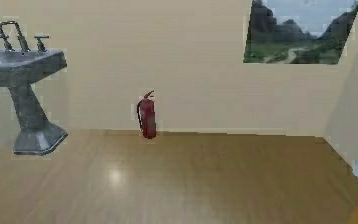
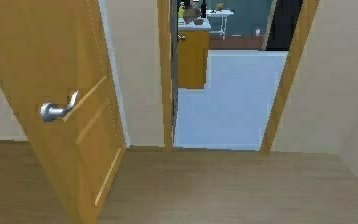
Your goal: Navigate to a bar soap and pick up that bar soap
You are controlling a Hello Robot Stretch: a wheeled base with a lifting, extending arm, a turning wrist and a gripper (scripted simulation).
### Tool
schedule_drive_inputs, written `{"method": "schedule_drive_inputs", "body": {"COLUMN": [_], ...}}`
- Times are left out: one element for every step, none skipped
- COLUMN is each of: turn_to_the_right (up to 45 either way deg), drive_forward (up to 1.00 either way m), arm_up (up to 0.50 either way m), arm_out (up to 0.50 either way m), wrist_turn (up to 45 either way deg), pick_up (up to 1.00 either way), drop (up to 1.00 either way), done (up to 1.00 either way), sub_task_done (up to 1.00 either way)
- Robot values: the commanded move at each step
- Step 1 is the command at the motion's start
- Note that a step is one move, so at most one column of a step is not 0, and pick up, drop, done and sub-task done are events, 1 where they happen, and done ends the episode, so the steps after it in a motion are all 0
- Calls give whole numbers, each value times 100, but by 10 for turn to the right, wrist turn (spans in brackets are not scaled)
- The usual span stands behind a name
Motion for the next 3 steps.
{"method": "schedule_drive_inputs", "body": {"turn_to_the_right": [30, 0, 0], "drive_forward": [0, 100, 20], "arm_up": [0, 0, 0], "arm_out": [0, 0, 0], "wrist_turn": [0, 0, 0], "pick_up": [0, 0, 0], "drop": [0, 0, 0], "done": [0, 0, 0], "sub_task_done": [0, 0, 0]}}
